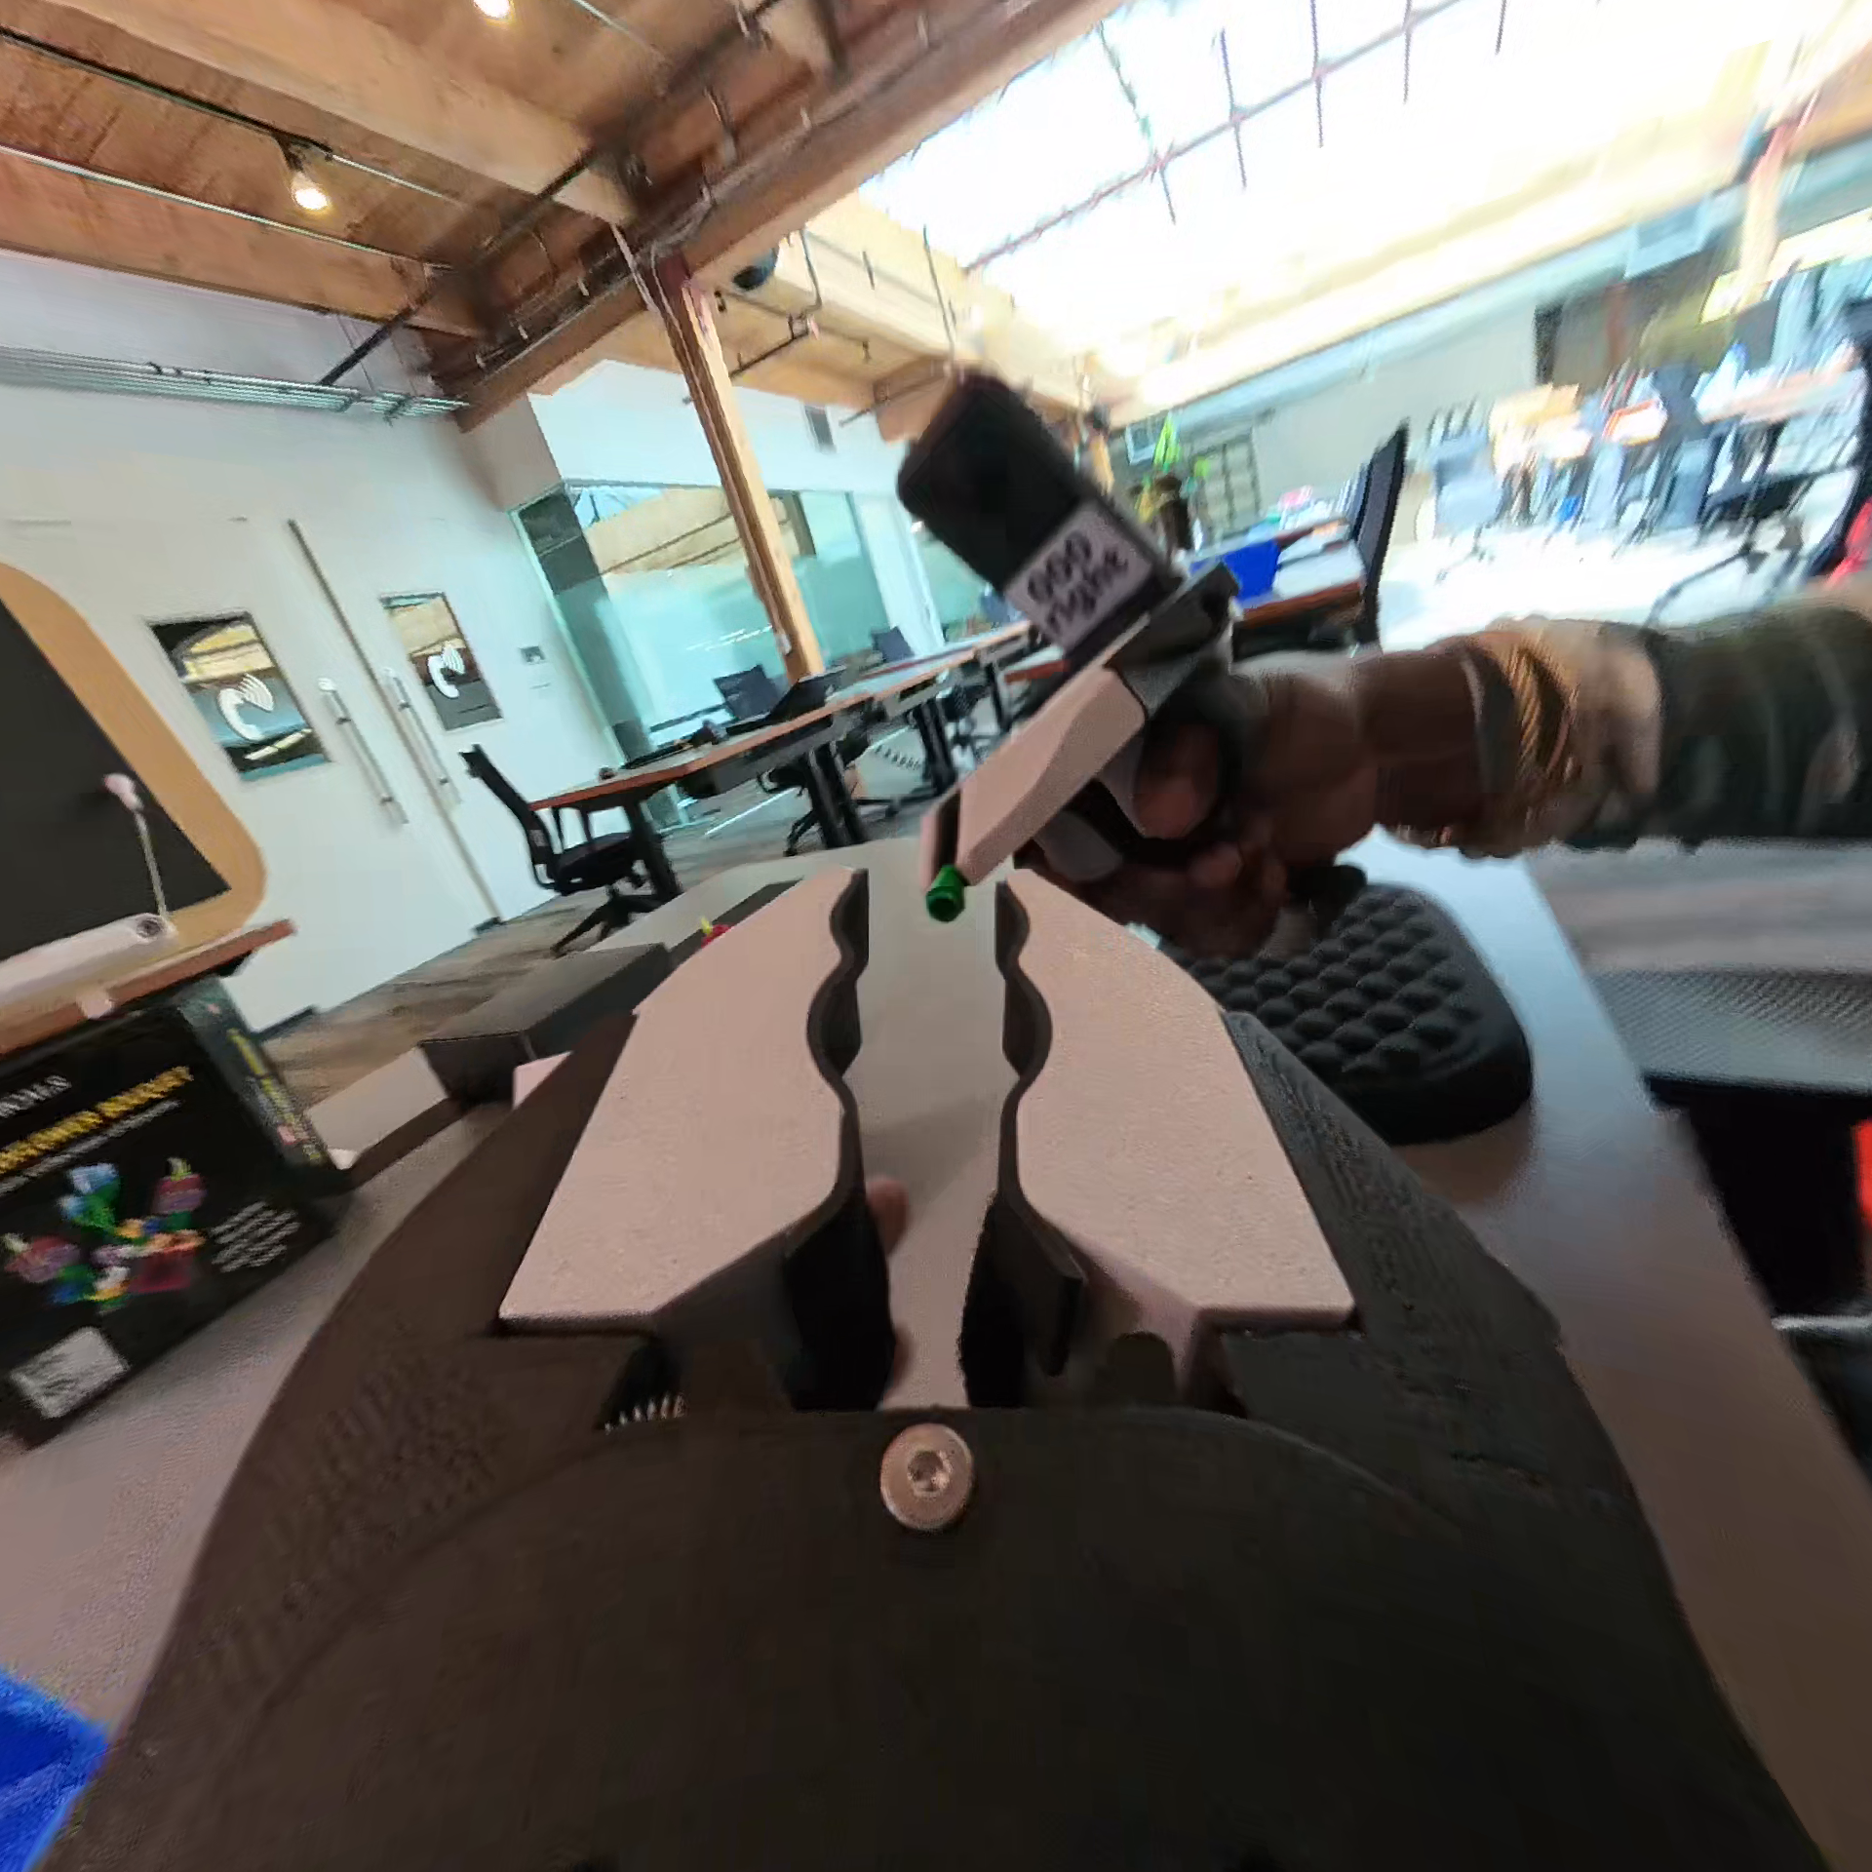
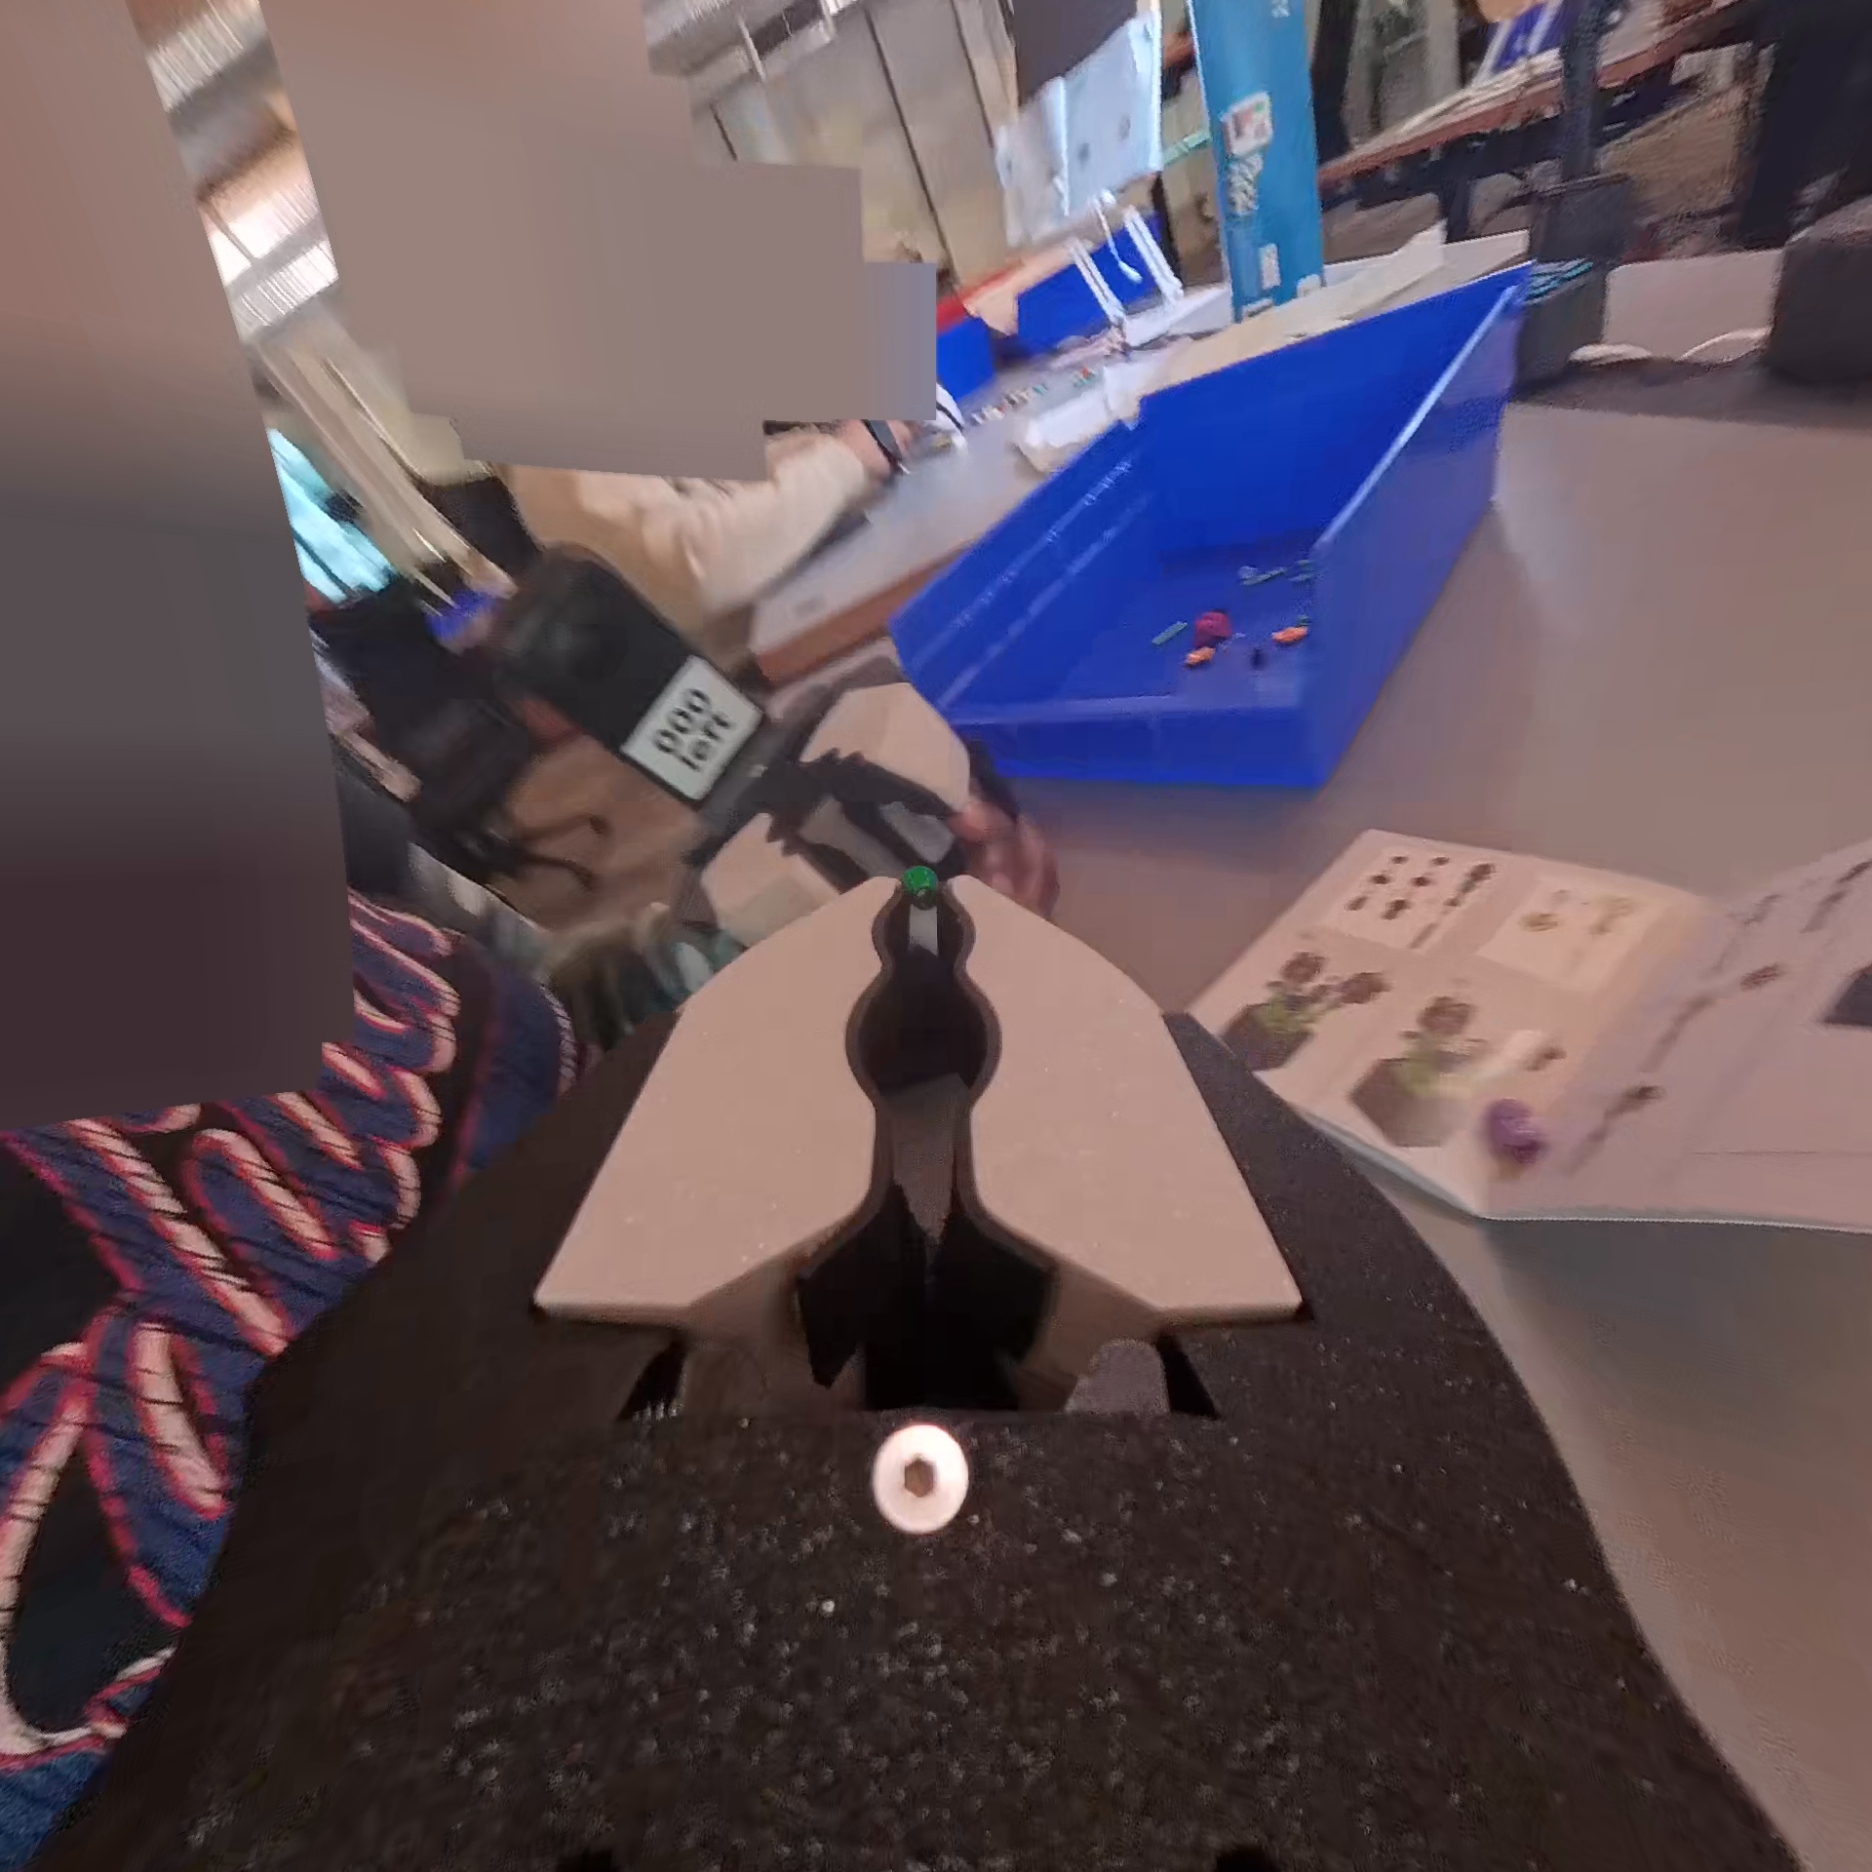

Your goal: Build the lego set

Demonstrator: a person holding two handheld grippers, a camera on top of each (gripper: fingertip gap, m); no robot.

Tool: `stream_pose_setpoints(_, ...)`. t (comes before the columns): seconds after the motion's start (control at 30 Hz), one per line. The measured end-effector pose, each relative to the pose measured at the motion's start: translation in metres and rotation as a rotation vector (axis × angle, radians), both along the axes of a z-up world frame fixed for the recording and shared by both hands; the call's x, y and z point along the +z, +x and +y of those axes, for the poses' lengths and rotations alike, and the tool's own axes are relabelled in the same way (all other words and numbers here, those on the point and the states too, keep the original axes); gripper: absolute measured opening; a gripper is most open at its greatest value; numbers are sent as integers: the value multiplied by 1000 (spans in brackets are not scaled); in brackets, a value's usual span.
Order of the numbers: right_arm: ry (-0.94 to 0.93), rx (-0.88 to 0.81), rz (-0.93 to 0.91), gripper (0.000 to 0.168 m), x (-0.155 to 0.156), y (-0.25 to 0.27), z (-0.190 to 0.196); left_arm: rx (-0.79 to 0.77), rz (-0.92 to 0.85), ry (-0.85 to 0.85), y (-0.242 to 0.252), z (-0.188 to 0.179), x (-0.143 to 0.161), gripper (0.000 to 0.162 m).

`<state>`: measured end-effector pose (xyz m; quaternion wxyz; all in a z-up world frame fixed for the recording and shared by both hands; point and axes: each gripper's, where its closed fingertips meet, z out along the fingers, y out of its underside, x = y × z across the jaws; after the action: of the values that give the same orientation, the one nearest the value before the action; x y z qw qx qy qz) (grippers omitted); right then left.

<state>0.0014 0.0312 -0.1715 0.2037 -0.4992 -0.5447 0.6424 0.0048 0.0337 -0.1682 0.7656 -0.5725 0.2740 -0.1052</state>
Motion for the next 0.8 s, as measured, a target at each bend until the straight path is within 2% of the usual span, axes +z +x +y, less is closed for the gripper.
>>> stream_pose_setpoints(0.13, -205, 64, 34, 5, 5, 4, -10, -90, -115, -29, -4, -6, 5, 15)
stream_pose_setpoints(0.37, -290, 84, 19, 5, 3, 0, -15, -129, -40, -14, 6, -10, 0, 15)
stream_pose_setpoints(0.5, -293, 85, 4, 5, 2, -1, -15, -108, -14, -17, 6, -8, -2, 8)
stream_pose_setpoints(0.8, -256, 78, -19, 5, -2, -3, -14, -82, 17, -45, 4, -7, -7, 7)
